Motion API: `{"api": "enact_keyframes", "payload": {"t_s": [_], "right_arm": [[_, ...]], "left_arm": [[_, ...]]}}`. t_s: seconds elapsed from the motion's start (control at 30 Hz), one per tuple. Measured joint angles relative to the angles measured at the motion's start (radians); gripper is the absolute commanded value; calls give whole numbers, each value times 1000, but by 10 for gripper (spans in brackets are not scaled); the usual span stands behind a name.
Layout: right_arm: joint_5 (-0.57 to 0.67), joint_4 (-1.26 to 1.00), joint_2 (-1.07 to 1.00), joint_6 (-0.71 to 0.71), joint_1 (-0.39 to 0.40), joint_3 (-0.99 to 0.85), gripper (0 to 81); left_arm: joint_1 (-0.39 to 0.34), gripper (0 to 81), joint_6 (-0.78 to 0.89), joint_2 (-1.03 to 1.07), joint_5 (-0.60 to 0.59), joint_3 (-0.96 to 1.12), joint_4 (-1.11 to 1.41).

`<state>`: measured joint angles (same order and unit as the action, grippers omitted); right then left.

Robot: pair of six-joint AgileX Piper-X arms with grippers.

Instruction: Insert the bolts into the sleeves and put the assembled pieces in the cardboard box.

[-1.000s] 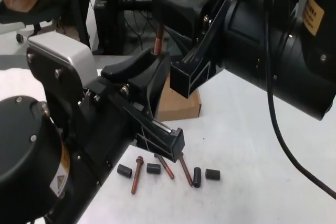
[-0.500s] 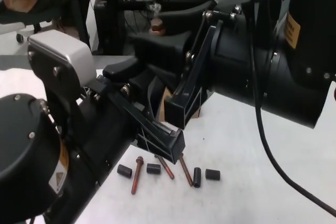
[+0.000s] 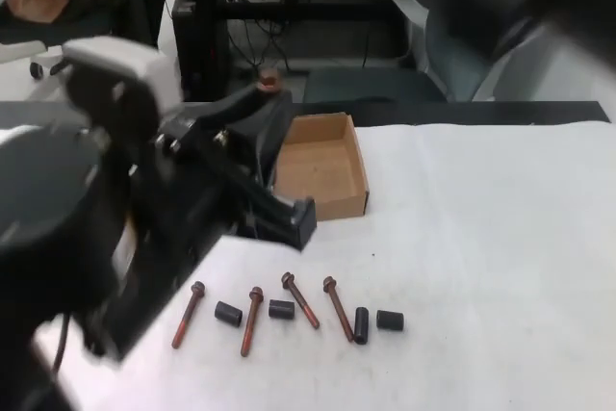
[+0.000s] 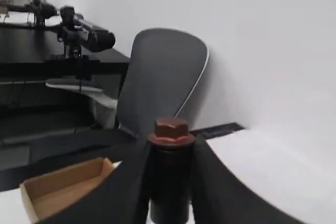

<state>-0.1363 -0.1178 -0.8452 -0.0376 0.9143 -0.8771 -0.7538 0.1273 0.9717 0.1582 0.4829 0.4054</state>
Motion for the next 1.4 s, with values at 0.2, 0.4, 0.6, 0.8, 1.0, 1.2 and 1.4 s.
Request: {"api": "enact_keyframes", "payload": {"t_s": [0.2, 0.4, 0.6, 0.8, 1.0, 1.2, 1.4], "right_arm": [[-37, 208, 89, -74, 0, -1, 582], [-54, 409, 69, -93, 0, 9, 582], [-172, 498, 56, -61, -4, 8, 582], [-157, 717, -44, -51, -84, 7, 582], [7, 729, -195, -167, -189, 7, 582], [88, 706, -385, -318, -262, 7, 582], [106, 702, -568, -478, -285, 7, 582]], "left_arm": [[160, 18, 2, 343, -238, 200, -67], [195, 18, -15, 676, -341, 436, -128], [200, 18, -127, 917, -304, 679, -297], [258, 21, -127, 1076, -272, 869, -368], [344, 700, -69, 1140, -327, 960, -369], [385, 700, 33, 1140, -412, 970, -394], [386, 700, 52, 1091, -518, 970, -566]]}}
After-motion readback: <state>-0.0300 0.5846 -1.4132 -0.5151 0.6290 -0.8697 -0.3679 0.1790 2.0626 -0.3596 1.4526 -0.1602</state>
